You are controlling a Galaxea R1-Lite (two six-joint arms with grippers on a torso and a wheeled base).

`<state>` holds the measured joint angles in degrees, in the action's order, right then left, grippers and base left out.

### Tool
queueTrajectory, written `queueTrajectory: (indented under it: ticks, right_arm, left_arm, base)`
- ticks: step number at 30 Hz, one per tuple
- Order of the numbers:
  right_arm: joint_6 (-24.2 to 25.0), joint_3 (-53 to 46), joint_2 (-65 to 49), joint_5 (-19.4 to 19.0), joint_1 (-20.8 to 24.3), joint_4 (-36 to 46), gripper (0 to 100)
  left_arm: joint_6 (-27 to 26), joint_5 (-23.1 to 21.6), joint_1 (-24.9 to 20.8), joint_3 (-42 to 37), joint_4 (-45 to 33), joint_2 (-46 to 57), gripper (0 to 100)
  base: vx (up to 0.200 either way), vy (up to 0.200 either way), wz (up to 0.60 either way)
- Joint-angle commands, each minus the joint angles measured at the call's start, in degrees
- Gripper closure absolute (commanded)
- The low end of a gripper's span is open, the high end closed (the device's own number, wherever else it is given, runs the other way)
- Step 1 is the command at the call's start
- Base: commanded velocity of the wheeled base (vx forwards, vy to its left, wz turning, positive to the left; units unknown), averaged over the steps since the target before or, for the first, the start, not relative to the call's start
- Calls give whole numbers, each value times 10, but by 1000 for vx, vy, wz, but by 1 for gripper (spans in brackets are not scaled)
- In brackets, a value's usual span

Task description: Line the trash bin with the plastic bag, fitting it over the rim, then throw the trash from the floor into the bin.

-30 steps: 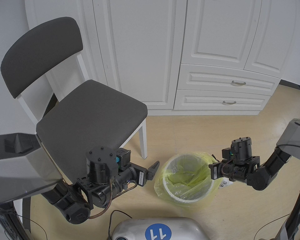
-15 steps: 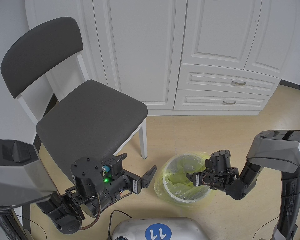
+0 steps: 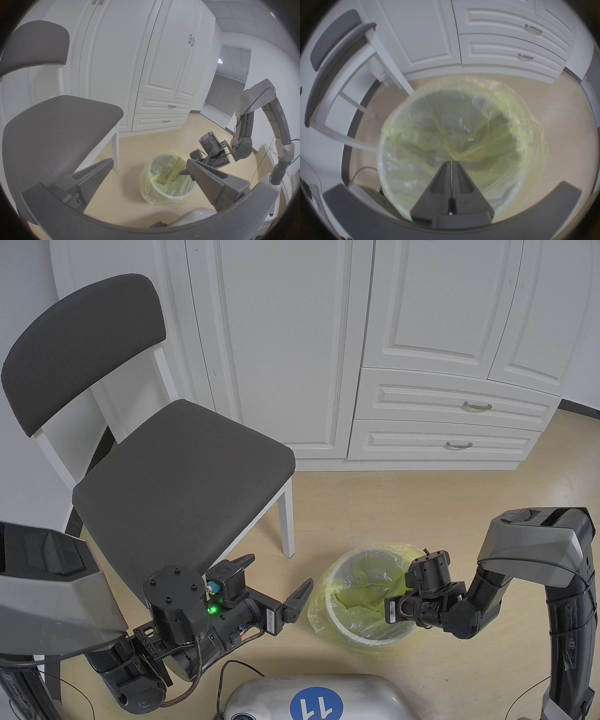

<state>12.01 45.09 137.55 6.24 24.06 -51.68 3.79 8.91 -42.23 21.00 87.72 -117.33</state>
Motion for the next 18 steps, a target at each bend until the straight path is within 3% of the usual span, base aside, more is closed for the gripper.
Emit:
queueTrajectory:
  ticks: [1,5,11,18]
  right_arm:
    - [-64,-32,-102,-8,-24,163,100]
    - [-111,-33,-123,-15,-40,237,100]
    - [-135,-39,-101,-14,-42,243,100]
    - [-153,-30,-74,-9,-75,239,100]
  left_arm:
    - [0,-1,-7,-5,1,-5,0]
    - [0,-1,-11,-11,1,-4,0]
    - [0,-2,-11,-18,1,-5,0]
    - [11,-3,-8,-31,1,-7,0]
  base:
    - [0,0,0]
    - [0,0,0]
    - [0,0,0]
    - [0,0,0]
